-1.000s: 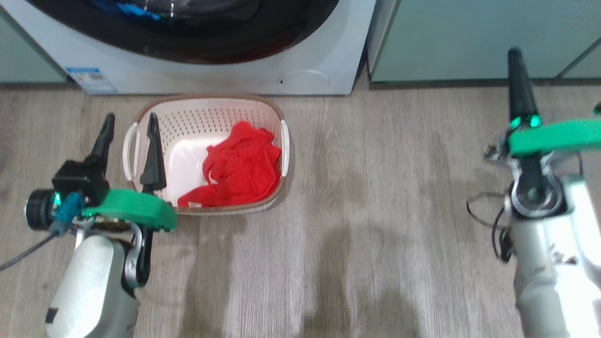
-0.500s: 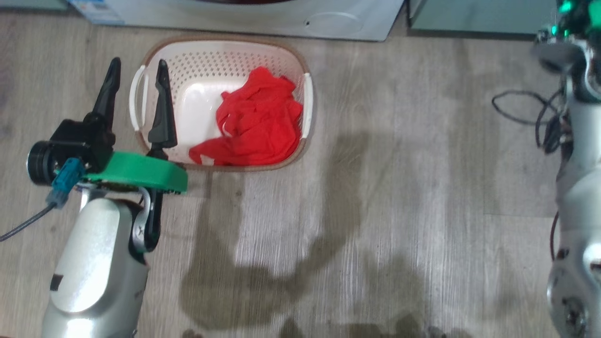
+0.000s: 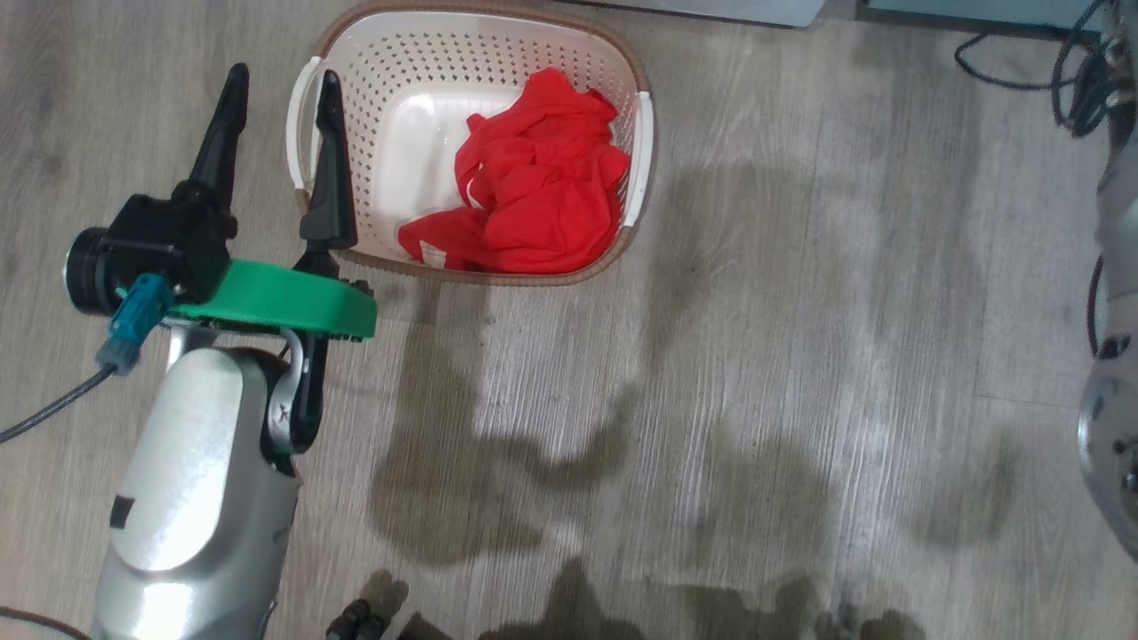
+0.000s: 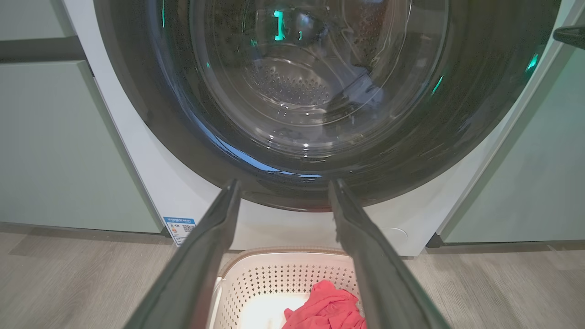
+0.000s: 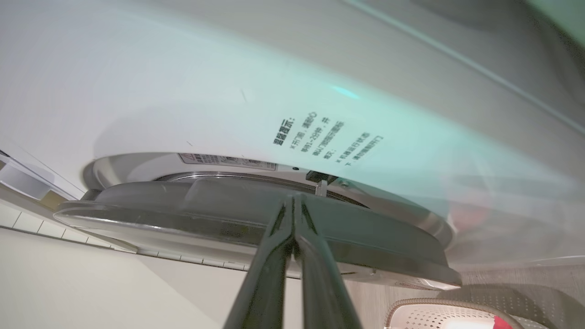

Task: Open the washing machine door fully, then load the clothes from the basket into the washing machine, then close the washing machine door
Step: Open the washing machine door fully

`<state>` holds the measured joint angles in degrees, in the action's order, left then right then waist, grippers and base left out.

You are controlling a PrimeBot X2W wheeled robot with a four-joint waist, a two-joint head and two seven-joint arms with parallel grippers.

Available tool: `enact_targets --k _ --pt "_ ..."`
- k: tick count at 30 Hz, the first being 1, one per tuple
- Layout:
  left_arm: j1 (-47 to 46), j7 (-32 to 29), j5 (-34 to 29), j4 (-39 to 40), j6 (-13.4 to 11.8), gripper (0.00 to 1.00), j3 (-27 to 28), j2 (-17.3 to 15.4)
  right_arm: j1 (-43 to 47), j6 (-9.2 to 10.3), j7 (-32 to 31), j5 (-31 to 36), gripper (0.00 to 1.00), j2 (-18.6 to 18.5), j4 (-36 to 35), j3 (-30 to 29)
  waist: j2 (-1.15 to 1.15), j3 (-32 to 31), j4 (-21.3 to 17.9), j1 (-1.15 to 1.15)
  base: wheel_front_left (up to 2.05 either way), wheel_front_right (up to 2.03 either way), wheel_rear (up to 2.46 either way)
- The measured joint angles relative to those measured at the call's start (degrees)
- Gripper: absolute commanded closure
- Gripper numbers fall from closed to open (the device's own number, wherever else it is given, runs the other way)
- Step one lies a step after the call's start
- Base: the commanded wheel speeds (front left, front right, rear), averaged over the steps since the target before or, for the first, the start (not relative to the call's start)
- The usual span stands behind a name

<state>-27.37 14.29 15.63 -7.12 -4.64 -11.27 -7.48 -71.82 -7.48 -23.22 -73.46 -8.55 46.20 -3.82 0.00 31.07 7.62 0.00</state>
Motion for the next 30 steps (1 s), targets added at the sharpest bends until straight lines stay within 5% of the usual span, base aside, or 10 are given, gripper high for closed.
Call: enact_targets --k 17,30 --pt "-0.8 0.2 -2.1 0.8 1.5 0.0 0.1 2.3 -13.2 0.0 -5.2 3.1 1.0 -0.2 12.1 0.0 0.0 3.1 2.4 0.0 0.0 0.0 0.0" --pt "-1.7 0.2 -3.9 0.4 2.6 0.0 0.9 3.3 -15.7 0.01 -14.3 2.0 1.0 -1.3 14.6 -1.1 0.0 3.3 2.5 0.0 0.0 0.0 0.0"
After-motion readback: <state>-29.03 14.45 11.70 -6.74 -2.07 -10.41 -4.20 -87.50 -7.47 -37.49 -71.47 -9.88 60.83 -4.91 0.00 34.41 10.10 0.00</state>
